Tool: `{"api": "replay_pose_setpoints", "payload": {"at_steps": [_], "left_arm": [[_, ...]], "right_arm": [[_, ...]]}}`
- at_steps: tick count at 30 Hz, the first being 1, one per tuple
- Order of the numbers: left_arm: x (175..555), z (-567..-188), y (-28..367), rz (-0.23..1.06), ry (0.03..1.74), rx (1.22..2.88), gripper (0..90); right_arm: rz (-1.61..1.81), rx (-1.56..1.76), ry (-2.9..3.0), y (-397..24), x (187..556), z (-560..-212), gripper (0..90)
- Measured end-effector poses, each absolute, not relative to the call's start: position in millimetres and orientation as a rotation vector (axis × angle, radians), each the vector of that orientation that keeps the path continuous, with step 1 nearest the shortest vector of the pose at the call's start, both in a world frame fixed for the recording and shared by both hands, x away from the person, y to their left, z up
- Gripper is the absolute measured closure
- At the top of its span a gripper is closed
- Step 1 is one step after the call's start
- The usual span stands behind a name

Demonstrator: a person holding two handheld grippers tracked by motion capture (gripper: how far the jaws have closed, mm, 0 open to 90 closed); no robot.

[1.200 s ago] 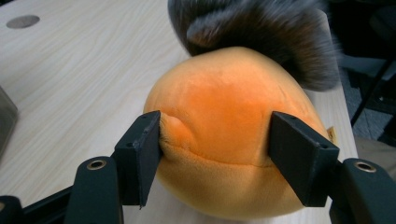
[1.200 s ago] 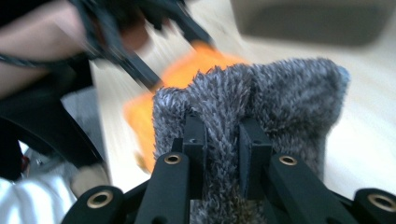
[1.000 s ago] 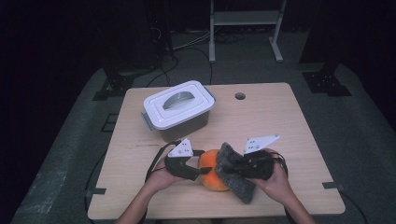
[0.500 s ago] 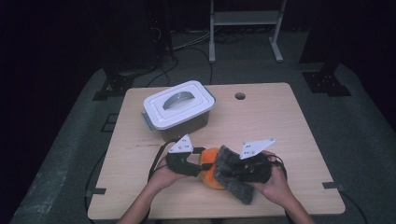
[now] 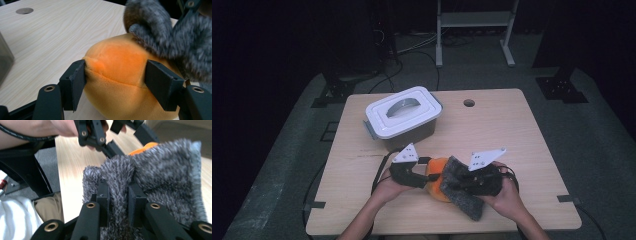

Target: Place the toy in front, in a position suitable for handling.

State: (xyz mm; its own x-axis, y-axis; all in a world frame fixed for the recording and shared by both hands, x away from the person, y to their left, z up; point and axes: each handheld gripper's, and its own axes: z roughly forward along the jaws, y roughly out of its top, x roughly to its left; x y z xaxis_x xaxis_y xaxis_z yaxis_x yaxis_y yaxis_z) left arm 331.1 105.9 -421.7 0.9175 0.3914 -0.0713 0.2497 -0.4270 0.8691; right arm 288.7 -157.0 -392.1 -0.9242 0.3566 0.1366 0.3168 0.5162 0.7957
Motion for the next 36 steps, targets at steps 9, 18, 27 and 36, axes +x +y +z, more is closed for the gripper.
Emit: {"api": "replay_pose_setpoints", "payload": {"at_steps": [9,18,27,36], "left_arm": [[332.0,-421.0,108.1,0.160,0.452,2.041,33.2],[325.8,-418.0,102.0,0.139,0.363,2.047,30.9],[319.8,-416.5,93.6,0.131,0.339,2.067,31.4],[317.5,-416.4,92.1,0.153,0.299,2.071,31.3]], "right_arm": [[1.374,0.650,2.722,-173.0,293.3,-400.4,74.6],[1.457,0.742,2.650,-181.1,307.9,-393.8,74.6],[1.494,0.668,2.742,-177.0,297.7,-392.3,75.4],[1.481,0.726,2.710,-181.2,311.0,-393.4,75.6]]}}
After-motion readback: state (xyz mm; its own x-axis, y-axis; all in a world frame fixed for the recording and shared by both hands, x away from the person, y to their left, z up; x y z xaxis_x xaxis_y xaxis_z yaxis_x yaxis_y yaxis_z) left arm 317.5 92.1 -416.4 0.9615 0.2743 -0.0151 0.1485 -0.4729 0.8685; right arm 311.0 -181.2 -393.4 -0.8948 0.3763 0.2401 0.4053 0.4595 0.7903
